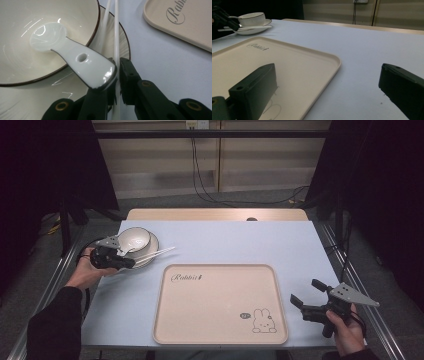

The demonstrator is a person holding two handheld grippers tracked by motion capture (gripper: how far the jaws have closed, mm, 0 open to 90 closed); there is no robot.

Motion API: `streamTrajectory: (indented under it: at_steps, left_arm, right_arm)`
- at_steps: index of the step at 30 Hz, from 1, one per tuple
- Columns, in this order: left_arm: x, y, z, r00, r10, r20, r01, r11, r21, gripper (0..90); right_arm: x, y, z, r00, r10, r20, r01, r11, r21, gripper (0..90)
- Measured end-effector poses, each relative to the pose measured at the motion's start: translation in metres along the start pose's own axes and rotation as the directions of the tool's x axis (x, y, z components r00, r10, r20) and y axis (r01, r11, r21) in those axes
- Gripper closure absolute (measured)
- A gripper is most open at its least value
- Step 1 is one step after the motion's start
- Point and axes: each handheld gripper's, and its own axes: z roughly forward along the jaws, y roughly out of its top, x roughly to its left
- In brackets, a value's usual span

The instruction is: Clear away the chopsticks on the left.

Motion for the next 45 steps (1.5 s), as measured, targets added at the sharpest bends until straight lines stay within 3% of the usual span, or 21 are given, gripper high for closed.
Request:
streamTrajectory:
  at_steps: [9, 16, 23, 25, 35, 37, 39, 40, 45]
  left_arm:
    - [0.002, 0.004, 0.0, 0.9999, -0.002, 0.016, 0.002, 0.9994, 0.035, 84.6]
    - [0.001, 0.002, 0.0, 0.9985, -0.053, 0.014, 0.053, 0.9986, 0.004, 84.7]
    - [-0.004, 0.003, -0.004, 0.9968, -0.074, 0.03, 0.074, 0.9972, -0.007, 84.7]
    - [-0.006, 0.004, -0.008, 0.9943, -0.105, 0.02, 0.105, 0.9943, -0.02, 84.7]
    - [-0.016, 0.003, -0.022, 0.9872, -0.16, -0.001, 0.159, 0.986, -0.05, 84.7]
    - [-0.022, 0.0, -0.028, 0.9807, -0.195, -0.002, 0.195, 0.9774, -0.083, 84.7]
    - [-0.024, 0.0, -0.03, 0.981, -0.194, 0.001, 0.194, 0.9776, -0.083, 84.7]
    - [-0.03, -0.001, -0.033, 0.9769, -0.213, -0.01, 0.212, 0.9735, -0.087, 84.7]
    - [-0.039, -0.004, -0.041, 0.97, -0.24, -0.037, 0.235, 0.9657, -0.11, 84.7]
  right_arm:
    - [0.0, 0.0, 0.0, 1.0, -0.004, 0.005, 0.004, 1.0, 0.004, 1.2]
    - [0.0, 0.0, 0.0, 1.0, -0.001, 0.005, 0.001, 1.0, 0.001, 1.2]
    - [0.0, 0.0, 0.0, 1.0, 0.004, 0.004, -0.004, 1.0, 0.001, 1.2]
    - [0.0, 0.0, 0.0, 1.0, 0.002, 0.005, -0.002, 1.0, -0.002, 1.2]
    - [0.001, 0.001, 0.001, 1.0, 0.002, -0.002, -0.002, 1.0, -0.002, 1.2]
    - [0.001, 0.001, 0.001, 1.0, 0.001, -0.004, -0.001, 1.0, 0.001, 1.2]
    - [0.001, 0.001, 0.001, 1.0, 0.0, -0.004, 0.0, 1.0, 0.001, 1.2]
    - [0.001, 0.001, 0.001, 1.0, 0.0, -0.004, 0.0, 1.0, 0.001, 1.2]
    - [0.001, 0.001, 0.001, 1.0, 0.001, -0.003, -0.001, 1.0, 0.0, 1.2]
